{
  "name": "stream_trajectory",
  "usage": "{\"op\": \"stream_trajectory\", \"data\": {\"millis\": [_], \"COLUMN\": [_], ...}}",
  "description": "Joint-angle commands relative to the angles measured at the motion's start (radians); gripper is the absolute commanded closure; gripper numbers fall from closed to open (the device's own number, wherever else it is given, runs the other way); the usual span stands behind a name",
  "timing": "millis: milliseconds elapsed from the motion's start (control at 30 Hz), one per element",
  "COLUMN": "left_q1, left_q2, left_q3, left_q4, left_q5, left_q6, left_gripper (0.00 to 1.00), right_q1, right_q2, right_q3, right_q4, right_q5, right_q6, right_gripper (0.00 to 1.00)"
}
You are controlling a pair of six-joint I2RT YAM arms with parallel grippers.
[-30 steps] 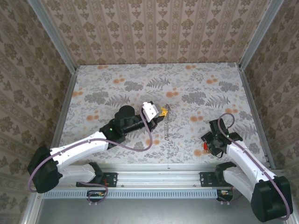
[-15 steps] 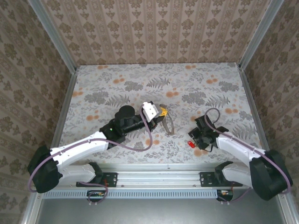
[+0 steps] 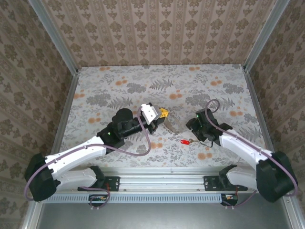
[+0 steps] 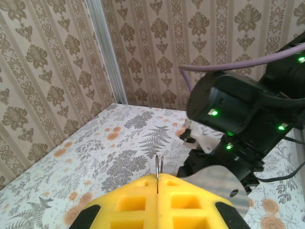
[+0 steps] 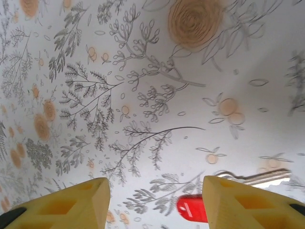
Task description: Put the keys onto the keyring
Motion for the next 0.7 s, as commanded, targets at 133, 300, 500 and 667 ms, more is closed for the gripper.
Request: {"op": "stream_trajectory", "data": {"millis": [133, 300, 500, 667], "left_q1": [-0.005, -0.004, -0.004, -0.004], "left_q2": [-0.068, -0.094, -0.095, -0.096], "left_q3": [0.002, -0.016, -0.017, -0.019], "left_q4": [-0.060, -0.072, -0.088, -0.088], "left_q5": [-0.018, -0.032, -0.031, -0.031], "left_q6": [-0.022, -0.023, -0.026, -0.029], "left_gripper": [1.00, 1.00, 1.00, 1.00], "right_q1": [0.002, 0.057, 0.138, 0.174], "right_q2": [-0.015, 0.051, 0.099, 0.118], "right_q3": [-0.025, -0.013, -0.008, -0.013], "right_q4": [-0.157, -0.164, -0.149, -0.140], "right_q5": [0.069, 0.094, 0.123, 0.153], "right_q6": [-0.276, -0.351, -0.377, -0.383], "right_gripper": [0.47, 0.49, 0.55, 0.56]}}
